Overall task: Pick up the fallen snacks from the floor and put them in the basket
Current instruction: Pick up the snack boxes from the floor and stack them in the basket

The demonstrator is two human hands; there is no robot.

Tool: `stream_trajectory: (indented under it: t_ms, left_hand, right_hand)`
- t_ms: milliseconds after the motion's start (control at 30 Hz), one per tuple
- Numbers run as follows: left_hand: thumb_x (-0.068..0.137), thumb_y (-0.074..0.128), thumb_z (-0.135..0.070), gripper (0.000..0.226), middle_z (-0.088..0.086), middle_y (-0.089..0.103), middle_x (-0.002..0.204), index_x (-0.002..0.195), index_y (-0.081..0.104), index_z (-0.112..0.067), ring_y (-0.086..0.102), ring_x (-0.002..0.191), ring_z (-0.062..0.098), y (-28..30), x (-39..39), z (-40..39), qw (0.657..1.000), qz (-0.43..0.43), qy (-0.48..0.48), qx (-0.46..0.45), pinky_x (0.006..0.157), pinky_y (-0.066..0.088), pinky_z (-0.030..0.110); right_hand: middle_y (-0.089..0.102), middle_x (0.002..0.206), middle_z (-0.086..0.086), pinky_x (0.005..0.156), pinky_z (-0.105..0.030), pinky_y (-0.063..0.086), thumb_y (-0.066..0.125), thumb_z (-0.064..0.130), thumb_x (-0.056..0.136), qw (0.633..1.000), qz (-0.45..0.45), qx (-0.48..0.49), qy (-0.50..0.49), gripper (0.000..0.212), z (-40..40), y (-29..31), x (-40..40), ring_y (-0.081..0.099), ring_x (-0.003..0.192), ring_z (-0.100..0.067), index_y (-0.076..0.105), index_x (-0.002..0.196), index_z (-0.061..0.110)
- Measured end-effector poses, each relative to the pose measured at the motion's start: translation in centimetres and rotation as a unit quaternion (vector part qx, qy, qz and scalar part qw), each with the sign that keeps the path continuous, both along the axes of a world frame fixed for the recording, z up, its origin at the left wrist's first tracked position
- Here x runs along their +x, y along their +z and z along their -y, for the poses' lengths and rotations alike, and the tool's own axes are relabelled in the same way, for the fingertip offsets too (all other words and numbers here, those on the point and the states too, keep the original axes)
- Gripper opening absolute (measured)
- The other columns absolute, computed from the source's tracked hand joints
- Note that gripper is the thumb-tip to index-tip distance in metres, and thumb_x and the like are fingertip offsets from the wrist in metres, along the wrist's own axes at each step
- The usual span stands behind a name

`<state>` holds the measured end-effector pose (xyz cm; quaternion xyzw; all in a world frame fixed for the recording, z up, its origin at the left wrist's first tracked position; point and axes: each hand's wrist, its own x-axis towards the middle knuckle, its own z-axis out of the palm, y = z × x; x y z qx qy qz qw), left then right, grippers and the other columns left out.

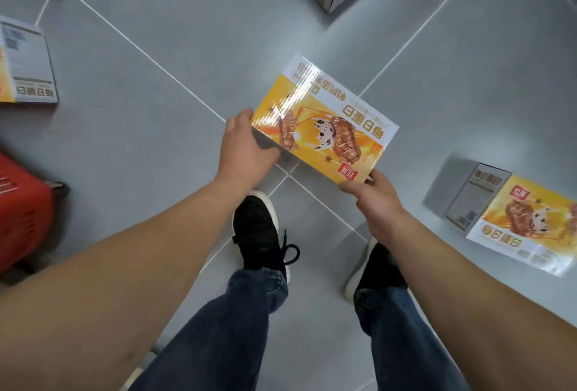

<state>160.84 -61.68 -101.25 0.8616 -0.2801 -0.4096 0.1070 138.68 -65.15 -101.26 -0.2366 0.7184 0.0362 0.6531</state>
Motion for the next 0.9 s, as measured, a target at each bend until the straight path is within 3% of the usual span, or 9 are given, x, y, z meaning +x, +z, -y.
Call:
stream_trajectory:
  t_ms: [67, 233, 333, 433, 500, 600, 700, 800, 900]
  left_hand:
    - [0.074, 0.075, -0.017, 0.073, 0.006, 0.046, 0.133, 0.141, 0.044, -0.015, 0.047, 0.123, 0.017, 2.4, -0.9, -0.5, 1.0, -0.021, 0.001, -0.017, 0.085, 0.028, 0.01]
    - [0.07, 0.074, -0.008, 0.085, 0.008, 0.045, 0.135, 0.146, 0.037, -0.018, 0.049, 0.123, 0.022, 5.9, -2.3, -0.4, 0.998, -0.047, 0.004, -0.045, 0.092, 0.033, 0.018]
    - [0.073, 0.076, -0.009, 0.09, 0.011, 0.04, 0.142, 0.149, 0.03, -0.014, 0.04, 0.133, 0.024, 5.5, -2.6, -0.5, 0.997, -0.054, -0.058, -0.005, 0.093, 0.029, 0.017]
    - [0.073, 0.075, -0.016, 0.101, 0.013, 0.019, 0.153, 0.154, 0.015, -0.018, 0.036, 0.134, 0.031, 4.0, -3.0, -1.5, 0.978, -0.012, -0.203, 0.044, 0.1, 0.042, 0.031]
    - [0.071, 0.079, -0.02, 0.113, 0.011, 0.0, 0.16, 0.155, 0.003, -0.022, 0.029, 0.136, 0.034, 2.6, -3.4, -2.4, 0.948, 0.059, -0.302, 0.076, 0.102, 0.043, 0.041]
    - [0.069, 0.082, -0.027, 0.116, 0.011, 0.005, 0.162, 0.155, 0.006, -0.02, 0.021, 0.142, 0.035, 1.0, -3.7, -3.0, 0.927, 0.15, -0.342, 0.03, 0.108, 0.036, 0.045]
    - [0.072, 0.081, -0.03, 0.107, 0.013, 0.019, 0.158, 0.155, 0.013, -0.021, 0.02, 0.144, 0.038, -0.8, -3.4, -2.9, 0.928, 0.164, -0.333, 0.013, 0.11, 0.033, 0.05]
    - [0.068, 0.083, -0.028, 0.098, 0.015, 0.039, 0.141, 0.148, 0.028, -0.019, 0.034, 0.135, 0.037, -1.3, -3.1, -2.3, 0.925, 0.174, -0.338, -0.006, 0.101, 0.039, 0.049]
    - [0.071, 0.079, -0.027, 0.087, 0.016, 0.044, 0.135, 0.145, 0.034, -0.017, 0.038, 0.13, 0.036, 0.8, -3.0, -2.2, 0.932, 0.153, -0.327, -0.017, 0.098, 0.04, 0.048]
  right_hand:
    - [0.069, 0.107, 0.006, 0.074, -0.021, 0.044, 0.072, 0.007, 0.081, 0.999, -0.013, -0.043, 0.003, 0.04, 1.2, 2.3, -0.8, 0.064, 0.096, -0.008, 0.059, 0.114, 0.025]
    - [0.066, 0.12, 0.001, 0.075, -0.018, 0.046, 0.072, 0.005, 0.08, 0.993, -0.031, -0.105, 0.046, 0.059, 4.2, 6.1, -2.0, 0.064, 0.094, -0.002, 0.054, 0.134, 0.019]
    - [0.058, 0.132, -0.003, 0.083, -0.022, 0.044, 0.077, 0.008, 0.077, 0.976, -0.057, -0.137, 0.161, 0.073, 5.5, 6.4, -2.0, 0.06, 0.1, -0.013, 0.044, 0.141, 0.018]
    - [0.034, 0.148, -0.009, 0.102, -0.033, 0.04, 0.083, 0.018, 0.071, 0.907, -0.096, -0.162, 0.376, 0.109, 5.4, 5.4, -2.0, 0.042, 0.129, -0.027, 0.016, 0.156, 0.024]
    - [0.023, 0.148, -0.009, 0.104, -0.041, 0.04, 0.084, 0.024, 0.07, 0.831, -0.138, -0.185, 0.507, 0.113, 4.7, 4.2, -2.3, 0.035, 0.131, -0.031, 0.008, 0.154, 0.03]
    - [0.018, 0.151, -0.011, 0.11, -0.043, 0.033, 0.082, 0.027, 0.071, 0.719, -0.203, -0.26, 0.612, 0.108, 4.6, 2.6, -2.8, 0.029, 0.136, -0.035, 0.008, 0.151, 0.026]
    - [0.018, 0.157, -0.012, 0.119, -0.046, 0.018, 0.079, 0.027, 0.073, 0.645, -0.2, -0.32, 0.665, 0.1, 5.2, 1.0, -3.2, 0.015, 0.147, -0.037, 0.018, 0.151, 0.017]
    - [0.037, 0.147, -0.014, 0.119, -0.045, 0.02, 0.081, 0.025, 0.069, 0.627, -0.175, -0.326, 0.685, 0.097, 5.7, 0.5, -3.1, 0.022, 0.147, -0.038, 0.028, 0.149, 0.009]
    - [0.04, 0.146, -0.014, 0.12, -0.044, 0.019, 0.08, 0.025, 0.071, 0.628, -0.166, -0.309, 0.695, 0.095, 6.3, 2.7, -3.1, 0.023, 0.147, -0.036, 0.028, 0.149, 0.009]
